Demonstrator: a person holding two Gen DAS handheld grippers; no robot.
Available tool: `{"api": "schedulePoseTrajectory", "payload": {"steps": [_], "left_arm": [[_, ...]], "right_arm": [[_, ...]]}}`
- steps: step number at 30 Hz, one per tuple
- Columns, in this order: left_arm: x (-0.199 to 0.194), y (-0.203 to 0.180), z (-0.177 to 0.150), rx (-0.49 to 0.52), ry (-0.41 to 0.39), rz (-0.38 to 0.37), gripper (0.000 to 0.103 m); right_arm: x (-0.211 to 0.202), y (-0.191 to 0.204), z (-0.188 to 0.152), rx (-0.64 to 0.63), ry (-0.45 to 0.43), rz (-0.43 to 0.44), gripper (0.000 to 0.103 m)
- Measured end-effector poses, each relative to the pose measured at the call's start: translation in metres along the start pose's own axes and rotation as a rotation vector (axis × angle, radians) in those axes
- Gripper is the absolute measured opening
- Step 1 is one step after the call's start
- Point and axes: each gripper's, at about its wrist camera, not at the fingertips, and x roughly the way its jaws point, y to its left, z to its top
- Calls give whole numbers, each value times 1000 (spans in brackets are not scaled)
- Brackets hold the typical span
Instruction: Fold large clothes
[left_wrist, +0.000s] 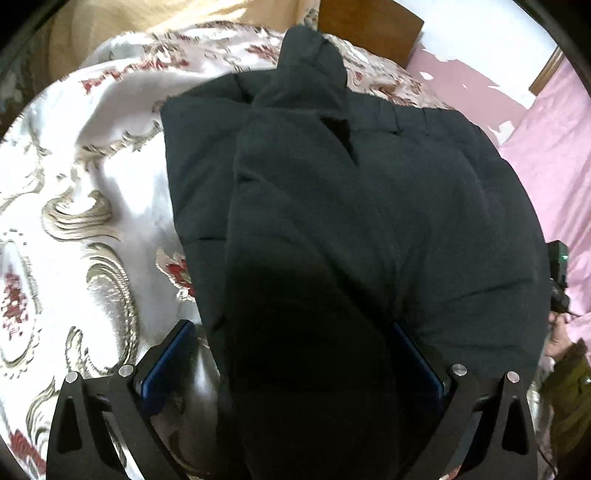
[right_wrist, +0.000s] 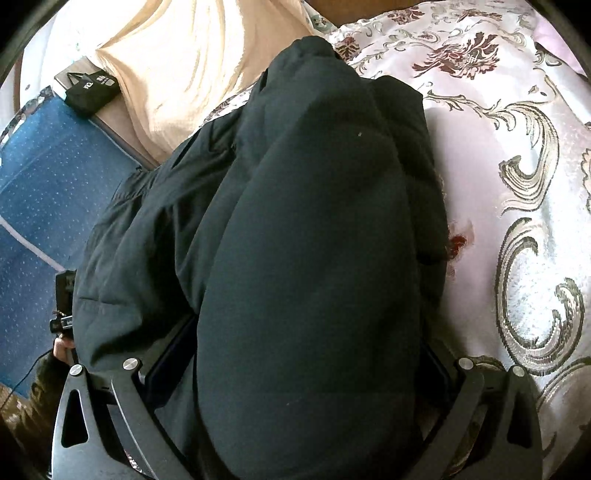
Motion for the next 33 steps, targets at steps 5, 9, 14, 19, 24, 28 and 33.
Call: {"api": "schedulePoseTrajectory", "payload": {"steps": [5, 9, 14, 19, 24, 28, 33], "left_arm": [[-5, -15, -7, 31, -82, 83, 103], [-8, -18, -8, 56, -94, 81, 99], [-18, -13, -9, 83, -114, 56, 85], [-18, -19, -8, 93, -127, 45, 75], [-17, -21, -7, 89, -138, 35, 62], [-20, -25, -5, 96, -136, 55, 50], [-26, -30, -5, 94, -155, 87, 37]], "right_arm": [[-1, 1, 1, -7, 6, -22, 102], [-3, 6, 0, -19, 13, -37, 102], [-8, 8, 0, -31, 2, -44, 99], [-16, 14, -3, -51, -17, -42, 87], [-23, 23, -3, -64, -33, -39, 65], [-31, 30, -5, -90, -42, -65, 53], [-39, 46, -6, -102, -58, -129, 36]]}}
